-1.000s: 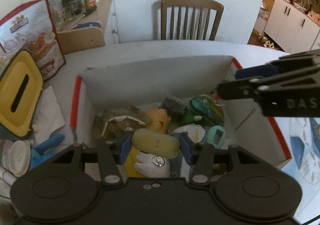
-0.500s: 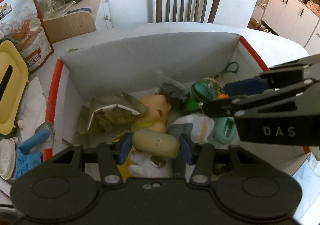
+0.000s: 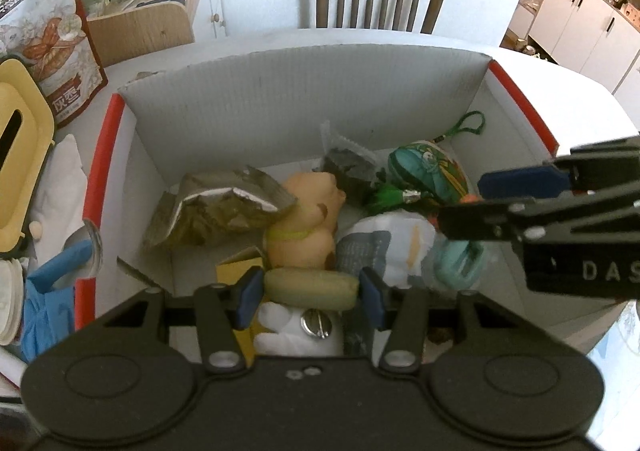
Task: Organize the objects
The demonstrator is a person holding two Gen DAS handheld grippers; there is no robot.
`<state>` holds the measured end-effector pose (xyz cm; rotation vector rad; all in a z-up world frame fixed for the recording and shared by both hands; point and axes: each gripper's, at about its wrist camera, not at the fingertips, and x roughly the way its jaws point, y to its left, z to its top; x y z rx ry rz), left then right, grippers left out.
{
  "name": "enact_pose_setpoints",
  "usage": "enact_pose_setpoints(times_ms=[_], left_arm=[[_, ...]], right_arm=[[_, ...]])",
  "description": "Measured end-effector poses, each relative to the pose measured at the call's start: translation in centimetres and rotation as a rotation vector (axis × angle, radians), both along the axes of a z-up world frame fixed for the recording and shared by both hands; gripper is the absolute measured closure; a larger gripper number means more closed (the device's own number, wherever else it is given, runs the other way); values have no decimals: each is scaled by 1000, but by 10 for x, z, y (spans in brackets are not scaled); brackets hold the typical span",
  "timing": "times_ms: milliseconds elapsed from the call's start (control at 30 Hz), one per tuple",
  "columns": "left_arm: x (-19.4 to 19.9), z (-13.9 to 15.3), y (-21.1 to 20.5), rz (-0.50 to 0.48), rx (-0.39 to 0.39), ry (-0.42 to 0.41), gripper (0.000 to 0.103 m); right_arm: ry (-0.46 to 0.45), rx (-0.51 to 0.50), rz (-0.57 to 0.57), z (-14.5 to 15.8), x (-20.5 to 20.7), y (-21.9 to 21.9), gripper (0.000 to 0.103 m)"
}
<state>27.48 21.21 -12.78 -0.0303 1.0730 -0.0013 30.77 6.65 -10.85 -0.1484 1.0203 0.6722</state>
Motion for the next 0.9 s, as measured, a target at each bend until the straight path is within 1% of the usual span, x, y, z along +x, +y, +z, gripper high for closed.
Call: enact_pose_setpoints(times_ms=[67,100,133,167,267,300,333,400,567,733,800,900], left_arm=[[-3,2,-2,0,4,-4,52],[-4,3,-3,0,6,-9,51],[-6,5,-3,0,5,-13,51],[-8,7,-3,-1,2,-19,51],[-14,15,-6,3,12,-44,46],[-16,18,-6,5,15,-55,42],[-19,21,-6,11,17,-67,41],[-24,28,-6,19,12,-86,41],[-40,46,-8,34,24,-143,38],[-57,63,-12,44,20,-195,28],[-65,69,-14,45,29,-218,26],[-75,77,-19,45,39,-244,23]], right_arm=[[-7,6,-7,2,-4,-4,58],[-11,14,-10,4,-6,-6,54],[-13,24,-12,6,-7,-8,52],[-16,30,-16,8,-9,-11,52],[-23,49,-20,17,-16,-19,52],[-29,60,-18,20,-19,-22,51],[-34,67,-17,24,-22,-25,49],[-50,84,-16,31,-30,-32,46],[-90,118,-4,49,-51,-48,45],[-130,147,8,63,-73,-59,43],[-141,155,7,66,-81,-63,43],[-163,163,2,71,-92,-68,39]])
